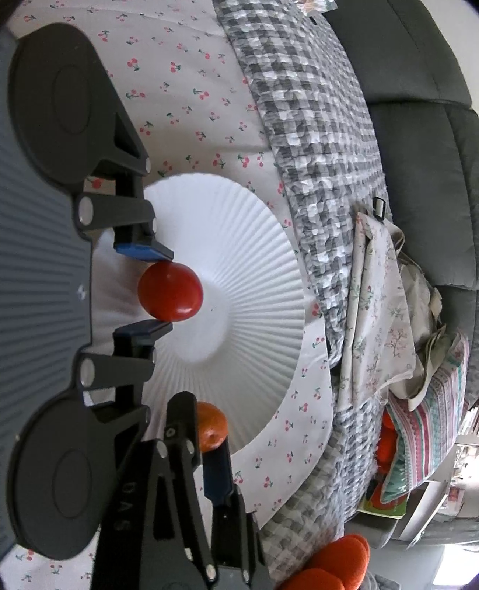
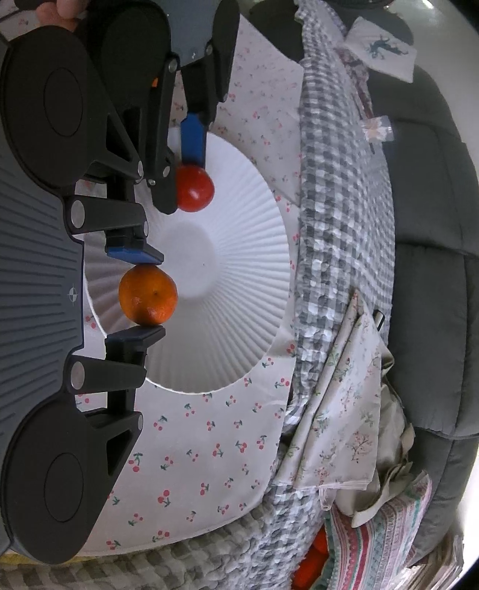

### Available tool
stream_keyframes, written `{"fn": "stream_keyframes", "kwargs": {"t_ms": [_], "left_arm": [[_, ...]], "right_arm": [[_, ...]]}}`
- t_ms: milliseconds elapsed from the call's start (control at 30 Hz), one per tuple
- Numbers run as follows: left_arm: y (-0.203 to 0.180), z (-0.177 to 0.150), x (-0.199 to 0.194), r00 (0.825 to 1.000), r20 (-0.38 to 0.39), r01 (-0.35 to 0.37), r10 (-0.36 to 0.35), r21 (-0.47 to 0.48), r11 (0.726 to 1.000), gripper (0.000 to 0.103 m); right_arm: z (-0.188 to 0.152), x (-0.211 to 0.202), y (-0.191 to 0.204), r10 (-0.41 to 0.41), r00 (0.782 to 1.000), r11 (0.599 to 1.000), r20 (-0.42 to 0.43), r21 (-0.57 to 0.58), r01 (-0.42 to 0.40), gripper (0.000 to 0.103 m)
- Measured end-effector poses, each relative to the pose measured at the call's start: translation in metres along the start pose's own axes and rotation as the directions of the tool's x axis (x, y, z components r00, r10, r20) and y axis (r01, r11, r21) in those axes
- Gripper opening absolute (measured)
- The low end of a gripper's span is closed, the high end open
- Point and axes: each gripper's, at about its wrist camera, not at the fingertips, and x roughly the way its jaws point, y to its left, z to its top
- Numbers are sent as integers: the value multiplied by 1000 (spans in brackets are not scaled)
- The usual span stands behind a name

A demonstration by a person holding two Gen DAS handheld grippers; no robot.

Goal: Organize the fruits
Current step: 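Open both grippers to drop the tomato and tangerine into the plate, then withdraw both open grippers back toward the remaining fruits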

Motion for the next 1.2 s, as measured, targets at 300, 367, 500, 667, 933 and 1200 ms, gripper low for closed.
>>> {"fn": "stream_keyframes", "kwargs": {"t_ms": [300,367,500,667,933,1200], "left_arm": [[11,1,-10,999,42,15,-14,-34,999,70],[15,2,-14,998,50,30,-27,-49,998,70],[24,3,-20,998,50,39,-36,-75,996,71],[46,5,-35,997,63,42,-32,-172,984,71],[57,-4,-65,999,47,-3,13,-209,978,73],[59,-23,-95,999,27,-9,17,-267,964,78]], "right_arm": [[1,-5,-14,-15,1000,999,12,53,14,59],[3,-9,-22,-21,999,996,24,86,19,70],[3,-14,-33,-39,999,990,30,135,34,71],[4,-24,-45,-59,997,980,53,195,48,77],[3,-51,-41,-38,994,972,107,233,12,86],[-9,-91,-14,49,987,973,155,217,-82,91]]}}
